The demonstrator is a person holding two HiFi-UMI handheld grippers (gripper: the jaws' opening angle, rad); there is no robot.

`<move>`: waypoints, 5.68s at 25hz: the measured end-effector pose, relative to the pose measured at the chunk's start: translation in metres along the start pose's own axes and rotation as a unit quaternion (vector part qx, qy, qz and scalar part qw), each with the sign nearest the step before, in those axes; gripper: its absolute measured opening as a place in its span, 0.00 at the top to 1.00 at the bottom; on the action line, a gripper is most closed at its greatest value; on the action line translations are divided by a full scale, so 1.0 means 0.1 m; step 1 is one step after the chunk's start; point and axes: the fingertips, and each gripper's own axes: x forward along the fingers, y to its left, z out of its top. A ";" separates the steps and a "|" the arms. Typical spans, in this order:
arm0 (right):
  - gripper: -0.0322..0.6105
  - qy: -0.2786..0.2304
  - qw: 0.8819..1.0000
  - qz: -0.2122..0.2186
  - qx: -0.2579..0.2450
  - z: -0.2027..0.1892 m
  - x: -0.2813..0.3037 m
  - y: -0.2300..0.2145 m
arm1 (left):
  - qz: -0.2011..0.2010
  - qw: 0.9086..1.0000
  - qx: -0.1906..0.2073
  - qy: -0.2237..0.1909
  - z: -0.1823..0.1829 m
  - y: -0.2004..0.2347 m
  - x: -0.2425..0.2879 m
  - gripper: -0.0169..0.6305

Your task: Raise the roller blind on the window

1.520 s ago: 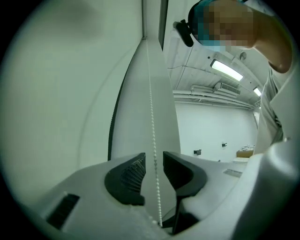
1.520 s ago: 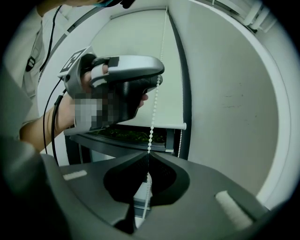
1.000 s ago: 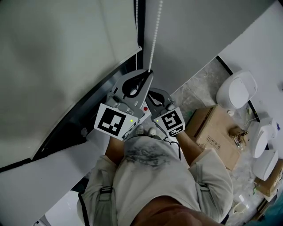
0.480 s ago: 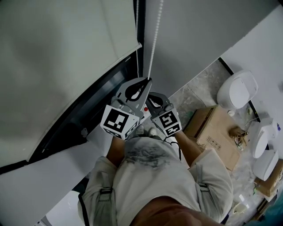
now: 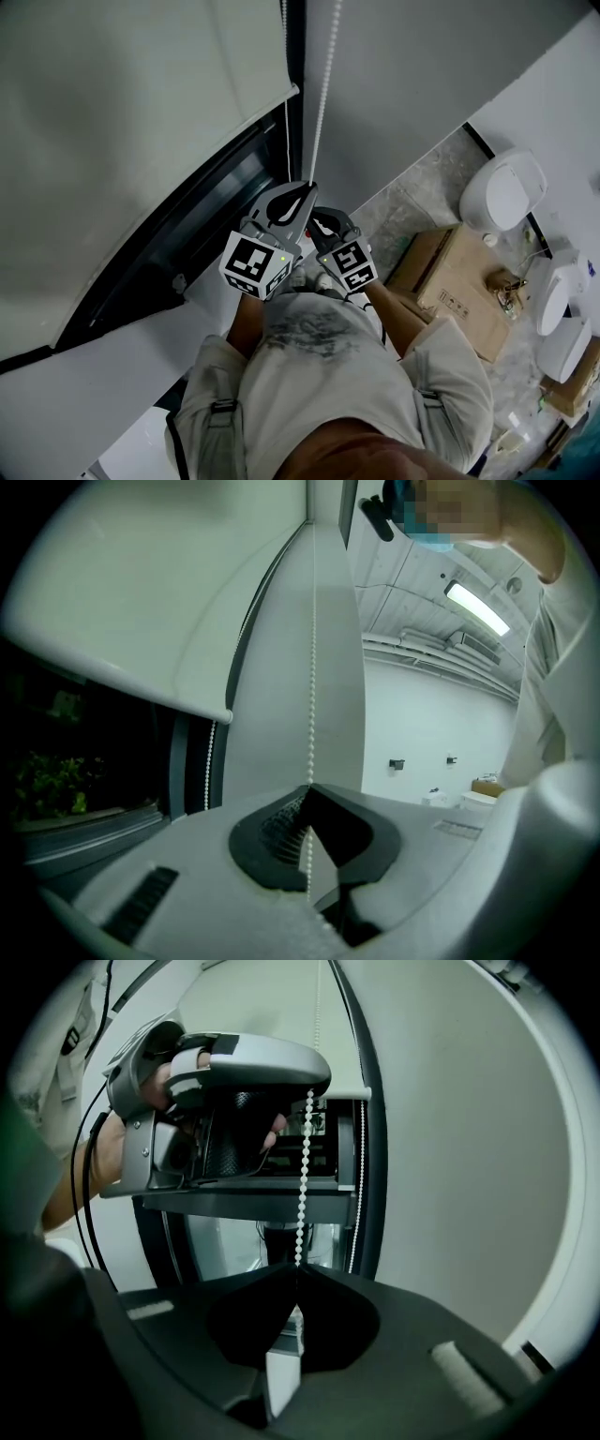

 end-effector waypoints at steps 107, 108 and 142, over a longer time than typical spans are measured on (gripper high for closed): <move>0.94 -0.092 0.995 -0.003 -0.028 0.96 -0.30 0.03 | 0.004 0.984 -0.079 0.162 -2.03 0.05 -0.07 0.96; 0.94 -0.088 0.996 -0.003 -0.026 0.90 -0.28 0.04 | 0.004 0.983 -0.081 0.166 -2.09 0.04 -0.07 0.96; 0.94 -0.083 0.996 0.002 -0.037 0.82 -0.23 0.09 | -0.022 0.997 0.028 -0.062 0.66 -0.05 -0.34 0.79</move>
